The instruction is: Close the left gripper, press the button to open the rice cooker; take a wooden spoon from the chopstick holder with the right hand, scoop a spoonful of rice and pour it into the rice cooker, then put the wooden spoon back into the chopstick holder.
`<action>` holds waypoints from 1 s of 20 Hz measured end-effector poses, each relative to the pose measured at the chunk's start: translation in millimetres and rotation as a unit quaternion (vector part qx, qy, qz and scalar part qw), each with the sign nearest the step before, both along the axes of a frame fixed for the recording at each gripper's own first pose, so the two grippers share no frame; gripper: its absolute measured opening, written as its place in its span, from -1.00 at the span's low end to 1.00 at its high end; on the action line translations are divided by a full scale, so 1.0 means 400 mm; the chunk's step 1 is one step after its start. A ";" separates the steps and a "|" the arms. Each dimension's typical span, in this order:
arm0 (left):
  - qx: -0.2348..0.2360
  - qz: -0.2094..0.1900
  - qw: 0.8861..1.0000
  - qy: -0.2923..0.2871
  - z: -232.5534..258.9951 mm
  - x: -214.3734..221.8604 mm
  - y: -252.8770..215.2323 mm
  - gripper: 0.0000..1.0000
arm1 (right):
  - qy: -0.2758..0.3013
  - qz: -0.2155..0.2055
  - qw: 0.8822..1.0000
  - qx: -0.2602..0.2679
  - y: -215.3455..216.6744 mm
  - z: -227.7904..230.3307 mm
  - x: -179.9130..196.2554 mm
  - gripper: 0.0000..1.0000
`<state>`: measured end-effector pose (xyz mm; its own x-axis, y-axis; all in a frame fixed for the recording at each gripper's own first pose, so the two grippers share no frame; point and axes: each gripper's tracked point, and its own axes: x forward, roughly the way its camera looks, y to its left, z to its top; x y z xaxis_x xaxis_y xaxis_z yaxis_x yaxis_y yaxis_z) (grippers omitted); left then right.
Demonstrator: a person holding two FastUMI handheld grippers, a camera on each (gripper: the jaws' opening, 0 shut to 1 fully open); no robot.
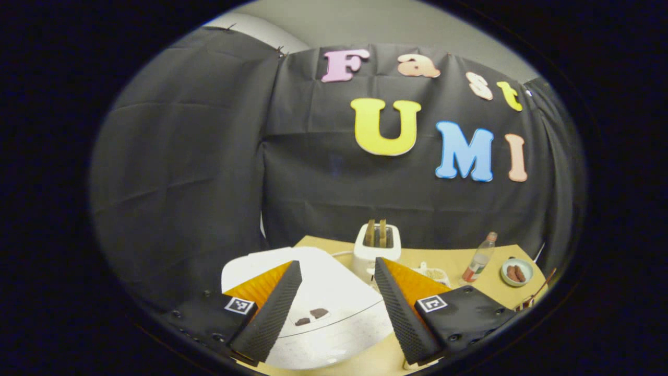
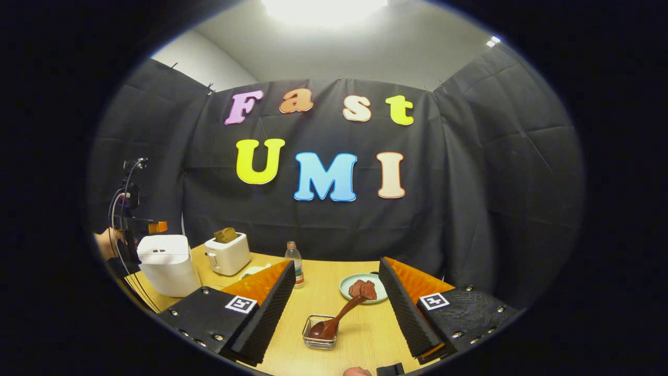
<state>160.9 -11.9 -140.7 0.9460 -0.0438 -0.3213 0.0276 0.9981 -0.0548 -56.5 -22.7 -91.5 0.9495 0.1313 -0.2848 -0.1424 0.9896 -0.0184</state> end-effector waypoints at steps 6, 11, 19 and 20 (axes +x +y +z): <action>-0.013 -0.041 0.996 -0.077 0.184 -0.126 -0.059 0.90 | -0.040 0.009 0.999 0.017 0.077 0.072 0.033 0.95; 0.014 -0.044 0.988 -0.148 0.309 -0.250 -0.062 0.90 | -0.066 0.009 0.998 0.016 0.138 0.109 0.038 1.00; -0.006 -0.069 0.987 -0.144 0.286 -0.378 -0.113 0.90 | -0.070 0.016 0.997 0.015 0.225 0.103 0.011 0.95; -0.004 -0.068 0.987 -0.148 0.288 -0.385 -0.116 0.90 | -0.073 0.012 0.997 0.016 0.225 0.105 0.008 0.95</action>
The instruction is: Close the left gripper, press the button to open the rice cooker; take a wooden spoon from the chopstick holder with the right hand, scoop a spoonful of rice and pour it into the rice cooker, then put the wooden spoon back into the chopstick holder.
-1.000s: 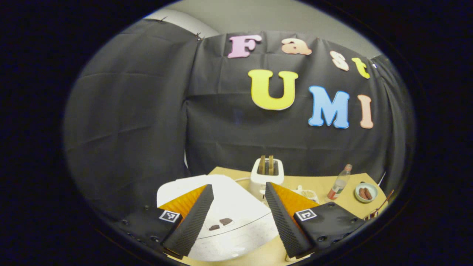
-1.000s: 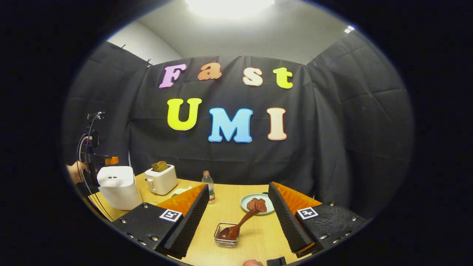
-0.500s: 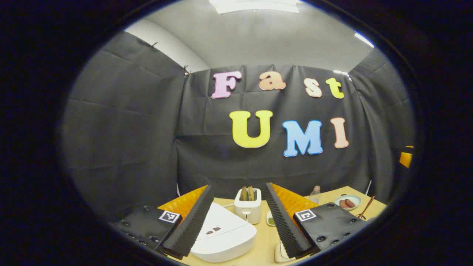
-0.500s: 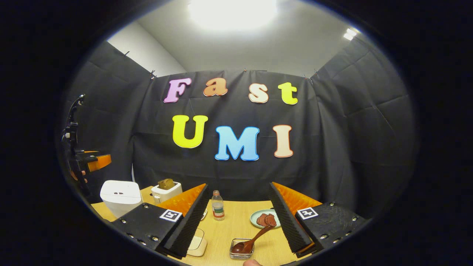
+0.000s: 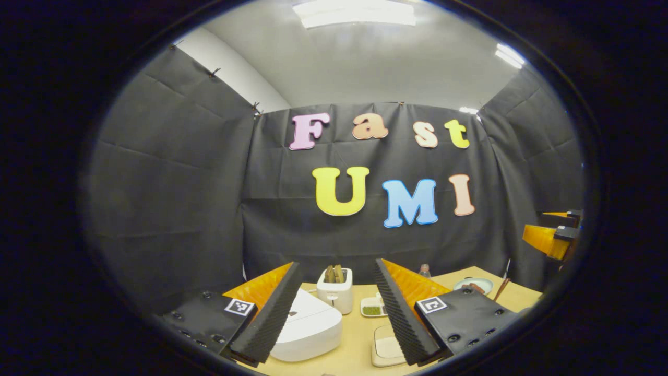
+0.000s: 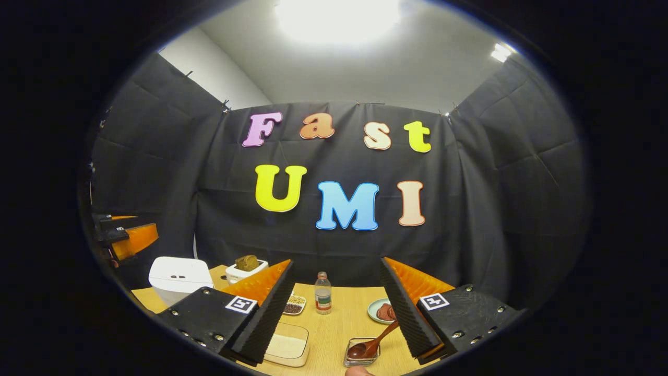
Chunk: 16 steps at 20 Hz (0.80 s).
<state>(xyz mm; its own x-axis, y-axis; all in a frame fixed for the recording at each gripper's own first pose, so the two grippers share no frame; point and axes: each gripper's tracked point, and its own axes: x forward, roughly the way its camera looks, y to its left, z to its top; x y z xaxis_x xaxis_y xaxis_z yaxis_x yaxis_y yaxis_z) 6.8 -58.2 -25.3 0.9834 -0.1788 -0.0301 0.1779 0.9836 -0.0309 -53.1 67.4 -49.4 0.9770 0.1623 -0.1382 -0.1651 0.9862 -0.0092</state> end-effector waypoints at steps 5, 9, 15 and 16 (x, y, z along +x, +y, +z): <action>-0.005 -0.001 1.000 -0.014 0.014 -0.029 -0.016 0.94 | -0.014 -0.024 1.000 -0.003 -0.026 0.013 0.001 0.94; -0.003 -0.006 1.000 -0.019 0.018 -0.033 -0.020 0.90 | -0.019 -0.027 0.999 0.003 -0.034 0.022 0.000 0.94; -0.001 -0.007 1.000 -0.027 0.029 -0.024 -0.005 0.90 | -0.032 -0.025 0.999 -0.002 -0.025 0.038 -0.003 0.95; -0.002 -0.007 1.000 -0.030 0.032 -0.026 -0.006 0.95 | -0.034 -0.027 0.999 -0.002 -0.025 0.041 -0.001 0.94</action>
